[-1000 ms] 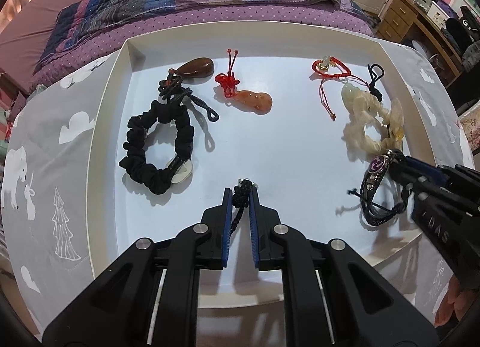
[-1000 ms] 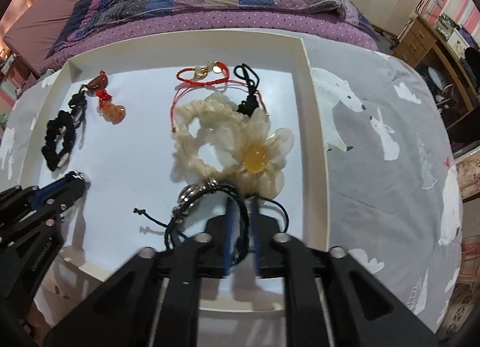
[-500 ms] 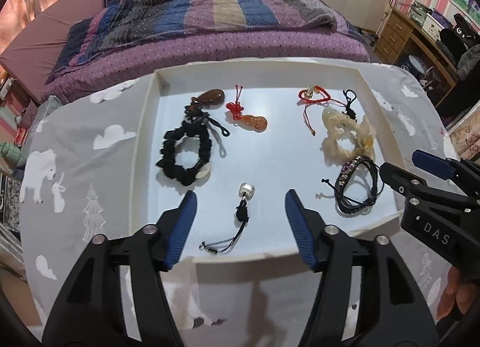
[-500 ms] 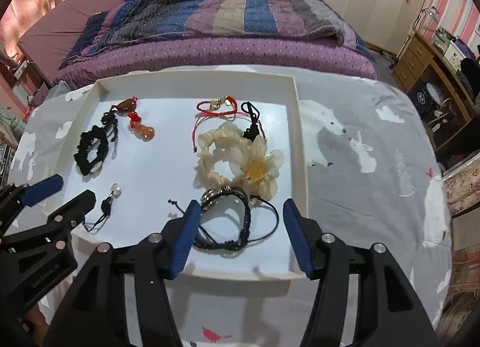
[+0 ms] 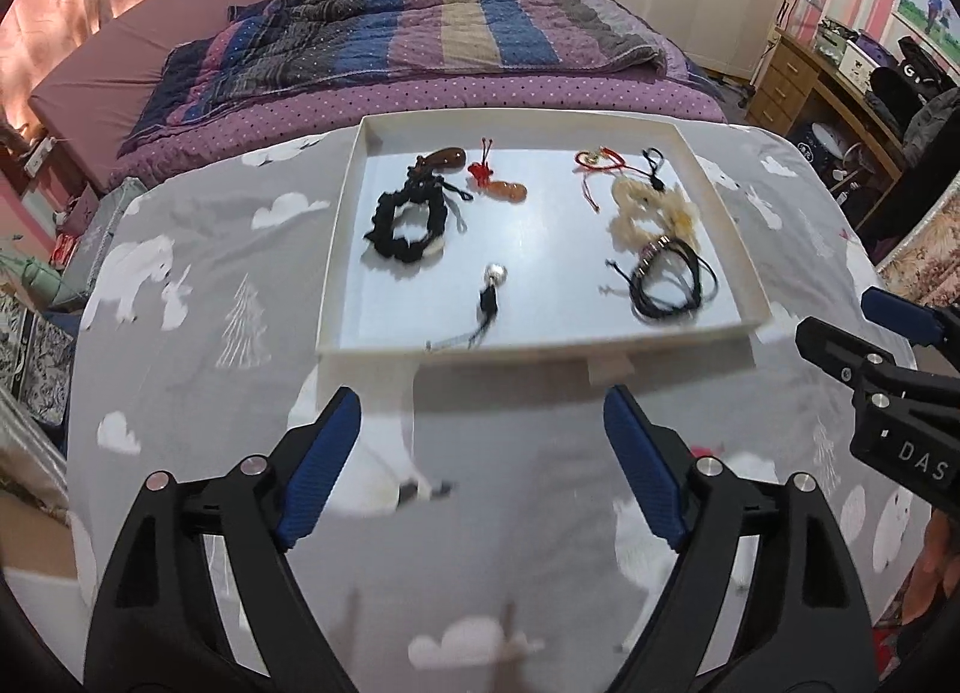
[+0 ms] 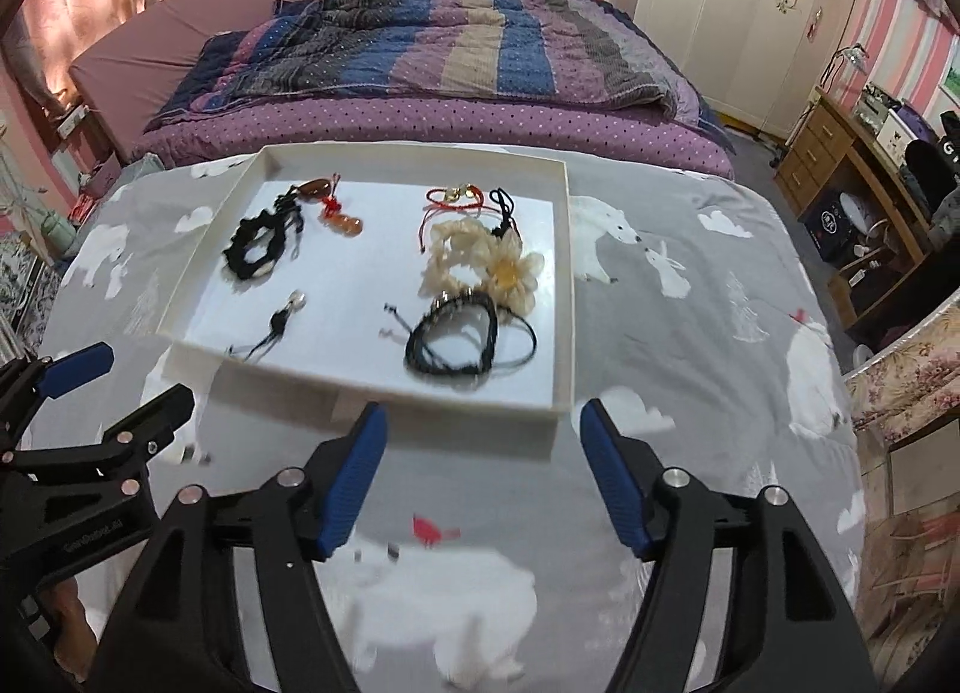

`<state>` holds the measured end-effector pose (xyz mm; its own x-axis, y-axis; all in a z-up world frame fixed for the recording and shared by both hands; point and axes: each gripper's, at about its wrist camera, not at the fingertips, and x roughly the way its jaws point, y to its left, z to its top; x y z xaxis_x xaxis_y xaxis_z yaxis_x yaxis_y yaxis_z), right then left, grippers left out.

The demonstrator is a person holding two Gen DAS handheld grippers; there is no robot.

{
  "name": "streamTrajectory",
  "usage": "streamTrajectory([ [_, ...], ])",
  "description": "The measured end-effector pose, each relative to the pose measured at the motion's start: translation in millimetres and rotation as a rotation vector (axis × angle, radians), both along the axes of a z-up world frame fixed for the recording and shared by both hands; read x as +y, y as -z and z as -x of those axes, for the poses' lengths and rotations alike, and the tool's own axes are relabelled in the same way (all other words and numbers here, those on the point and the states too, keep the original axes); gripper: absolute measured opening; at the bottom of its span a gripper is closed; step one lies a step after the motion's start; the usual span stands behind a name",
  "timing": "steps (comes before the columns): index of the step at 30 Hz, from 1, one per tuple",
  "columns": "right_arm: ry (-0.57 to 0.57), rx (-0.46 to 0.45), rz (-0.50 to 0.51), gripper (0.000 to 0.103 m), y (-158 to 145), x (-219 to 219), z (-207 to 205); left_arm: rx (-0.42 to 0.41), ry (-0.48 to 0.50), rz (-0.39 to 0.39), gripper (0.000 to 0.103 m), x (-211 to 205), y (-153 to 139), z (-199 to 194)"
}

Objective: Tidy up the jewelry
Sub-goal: 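Withdraw both tools from the tray toward the watch and claw clip, then grasp the white-band gold watch with left tool while right tool grasps the black claw clip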

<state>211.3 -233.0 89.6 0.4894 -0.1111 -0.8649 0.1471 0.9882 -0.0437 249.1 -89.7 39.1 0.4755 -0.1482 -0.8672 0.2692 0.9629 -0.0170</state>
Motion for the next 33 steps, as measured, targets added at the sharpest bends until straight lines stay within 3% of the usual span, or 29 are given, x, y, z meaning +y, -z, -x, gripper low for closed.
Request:
streamTrajectory([
  [6, -0.006, 0.020, 0.008, 0.072, 4.9, 3.0, 43.7, -0.008, 0.011, 0.005, 0.088, 8.0, -0.1, 43.8],
  [19, 0.014, 0.129, 0.031, 0.072, 60.6, -3.9, 125.7, 0.012, 0.036, 0.001, 0.092, 30.2, 31.3, 120.3],
  [33, -0.003, 0.158, 0.053, 0.072, 78.6, 7.3, 172.9, 0.030, 0.110, 0.002, 0.092, 26.4, 52.6, 187.6],
])
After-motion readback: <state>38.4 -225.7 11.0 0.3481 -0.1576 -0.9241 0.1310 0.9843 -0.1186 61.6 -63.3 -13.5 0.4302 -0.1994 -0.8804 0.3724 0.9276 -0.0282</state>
